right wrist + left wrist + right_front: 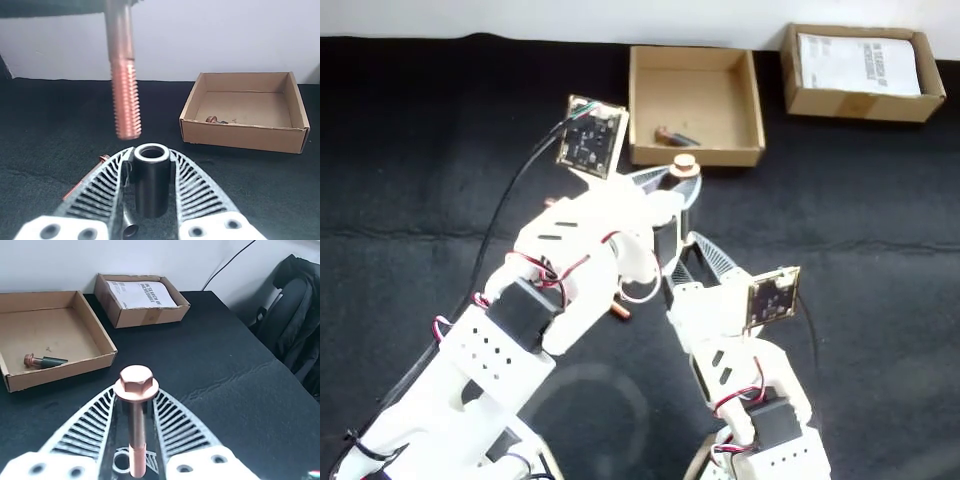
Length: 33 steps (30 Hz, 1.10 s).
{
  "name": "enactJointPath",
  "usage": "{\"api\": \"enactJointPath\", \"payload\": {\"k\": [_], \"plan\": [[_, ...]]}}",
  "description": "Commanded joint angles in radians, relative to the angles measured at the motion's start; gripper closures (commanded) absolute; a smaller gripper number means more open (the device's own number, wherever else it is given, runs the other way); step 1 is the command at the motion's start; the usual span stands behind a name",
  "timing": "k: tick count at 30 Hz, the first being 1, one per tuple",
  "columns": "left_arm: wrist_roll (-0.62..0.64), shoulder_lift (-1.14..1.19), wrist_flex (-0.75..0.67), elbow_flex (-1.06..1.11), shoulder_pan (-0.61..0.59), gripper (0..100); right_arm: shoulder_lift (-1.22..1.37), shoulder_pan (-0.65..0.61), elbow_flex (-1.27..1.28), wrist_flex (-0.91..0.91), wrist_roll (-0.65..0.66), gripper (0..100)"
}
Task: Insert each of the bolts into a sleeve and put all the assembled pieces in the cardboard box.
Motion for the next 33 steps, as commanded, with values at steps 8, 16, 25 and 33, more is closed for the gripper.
{"api": "enactJointPath", "payload": {"k": [8, 16, 25, 33], "plan": [[-0.055, 0.099, -0.123, -0.064, -0.007, 99, -0.025, 0.015, 0.131, -0.022, -0.006, 99.1], [-0.057, 0.105, -0.118, -0.054, -0.013, 99, -0.025, 0.018, 0.131, -0.022, -0.006, 99.1], [-0.150, 0.099, -0.097, 0.019, -0.013, 99, -0.025, 0.018, 0.131, -0.022, -0.006, 99.1], [-0.149, 0.104, -0.094, 0.024, -0.005, 99, -0.025, 0.018, 0.131, -0.022, -0.006, 99.1]]}}
